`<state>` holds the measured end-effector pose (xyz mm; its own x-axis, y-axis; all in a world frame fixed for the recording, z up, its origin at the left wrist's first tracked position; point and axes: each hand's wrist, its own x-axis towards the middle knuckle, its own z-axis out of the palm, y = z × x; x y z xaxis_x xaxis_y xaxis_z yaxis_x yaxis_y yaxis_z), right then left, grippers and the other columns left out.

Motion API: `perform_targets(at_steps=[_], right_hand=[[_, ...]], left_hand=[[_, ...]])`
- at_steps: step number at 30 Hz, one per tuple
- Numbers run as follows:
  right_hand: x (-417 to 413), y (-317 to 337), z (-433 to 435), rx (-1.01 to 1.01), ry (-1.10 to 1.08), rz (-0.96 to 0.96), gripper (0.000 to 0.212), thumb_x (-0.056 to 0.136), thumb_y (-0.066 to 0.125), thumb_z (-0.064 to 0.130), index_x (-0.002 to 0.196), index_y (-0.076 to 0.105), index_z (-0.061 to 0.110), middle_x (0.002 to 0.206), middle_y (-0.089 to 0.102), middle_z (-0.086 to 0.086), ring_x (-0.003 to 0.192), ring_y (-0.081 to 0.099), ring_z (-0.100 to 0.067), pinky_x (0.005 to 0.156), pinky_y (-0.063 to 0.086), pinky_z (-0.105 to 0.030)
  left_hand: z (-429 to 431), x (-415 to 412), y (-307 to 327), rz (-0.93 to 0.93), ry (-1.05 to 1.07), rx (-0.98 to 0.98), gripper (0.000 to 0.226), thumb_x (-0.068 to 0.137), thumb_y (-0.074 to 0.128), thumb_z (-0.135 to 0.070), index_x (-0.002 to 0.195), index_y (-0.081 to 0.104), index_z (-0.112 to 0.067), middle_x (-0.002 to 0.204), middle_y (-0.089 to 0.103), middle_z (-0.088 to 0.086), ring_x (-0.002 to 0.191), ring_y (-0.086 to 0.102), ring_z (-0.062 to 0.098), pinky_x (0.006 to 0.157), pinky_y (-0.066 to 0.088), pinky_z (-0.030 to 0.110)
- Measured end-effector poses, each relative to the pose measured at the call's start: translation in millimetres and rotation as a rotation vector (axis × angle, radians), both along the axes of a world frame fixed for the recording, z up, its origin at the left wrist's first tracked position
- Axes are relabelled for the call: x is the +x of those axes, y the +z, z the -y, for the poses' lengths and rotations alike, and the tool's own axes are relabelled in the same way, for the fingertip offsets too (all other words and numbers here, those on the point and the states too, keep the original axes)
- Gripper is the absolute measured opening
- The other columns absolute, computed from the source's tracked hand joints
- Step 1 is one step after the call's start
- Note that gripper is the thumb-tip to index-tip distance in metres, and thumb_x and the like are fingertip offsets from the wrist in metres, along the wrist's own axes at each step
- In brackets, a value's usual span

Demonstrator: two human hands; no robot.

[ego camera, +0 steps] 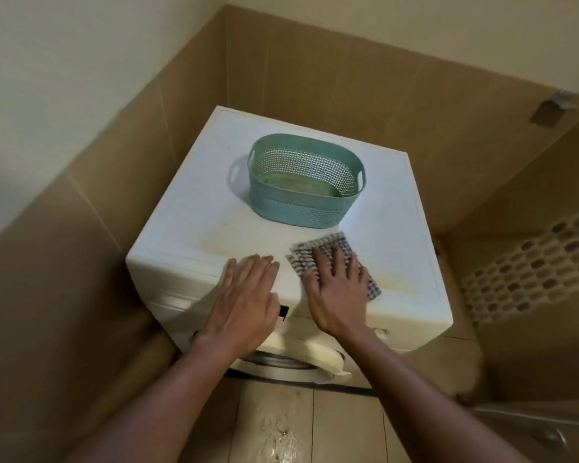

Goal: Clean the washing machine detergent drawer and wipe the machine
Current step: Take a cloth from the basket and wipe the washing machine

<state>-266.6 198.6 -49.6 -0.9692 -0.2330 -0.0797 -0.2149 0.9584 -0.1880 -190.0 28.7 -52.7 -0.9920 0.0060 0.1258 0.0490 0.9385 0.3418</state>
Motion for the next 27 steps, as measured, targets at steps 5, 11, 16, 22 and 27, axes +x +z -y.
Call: perform_targets(at_steps=[5,11,16,22,27], right_hand=[[6,-4,117,0.005,0.275,-0.073,0.063,0.098,0.014,0.056,0.155,0.023,0.033,0.164,0.018,-0.011,0.149,0.011,-0.041,0.118,0.006,-0.058],[24,-11,212,0.024,0.491,-0.183,0.059,0.1,0.017,0.056,0.155,0.021,0.035,0.163,0.024,-0.008,0.148,0.016,-0.04,0.118,0.013,-0.059],[32,-32,214,0.227,0.929,-0.492,0.059,0.101,0.033,0.036,0.158,0.017,0.031,0.164,0.021,-0.007,0.151,0.014,-0.034,0.119,0.015,-0.058],[29,-63,128,0.797,1.285,-0.658,0.058,0.09,0.038,0.013,0.148,0.045,0.019,0.161,0.026,-0.003,0.151,0.0,-0.023,0.12,-0.018,-0.046],[27,-59,70,0.829,1.288,-0.699,0.059,0.09,0.042,0.012,0.149,0.043,0.02,0.16,0.022,0.0,0.152,-0.013,-0.021,0.123,-0.01,-0.043]], left_hand=[[48,21,3,-0.058,0.257,0.058,0.058,0.093,0.03,-0.036,0.143,0.049,-0.015,0.152,0.046,0.008,0.142,0.038,0.026,0.121,0.022,0.054],[113,69,-25,-0.091,0.442,0.184,0.063,0.097,0.03,-0.045,0.154,0.033,-0.018,0.161,0.032,0.008,0.148,0.026,0.027,0.119,0.027,0.055],[122,101,-55,-0.084,0.474,0.315,0.075,0.095,0.02,-0.057,0.159,0.023,-0.019,0.167,0.02,0.003,0.154,0.01,0.021,0.124,0.013,0.039],[110,132,-90,0.096,0.343,0.417,0.072,0.094,0.018,-0.062,0.159,0.018,-0.031,0.169,-0.002,-0.011,0.153,-0.01,0.009,0.127,0.008,0.043],[127,160,-91,0.133,0.201,0.319,0.065,0.102,0.025,-0.057,0.16,0.005,-0.034,0.165,-0.014,-0.019,0.151,-0.02,0.005,0.126,0.002,0.04]])
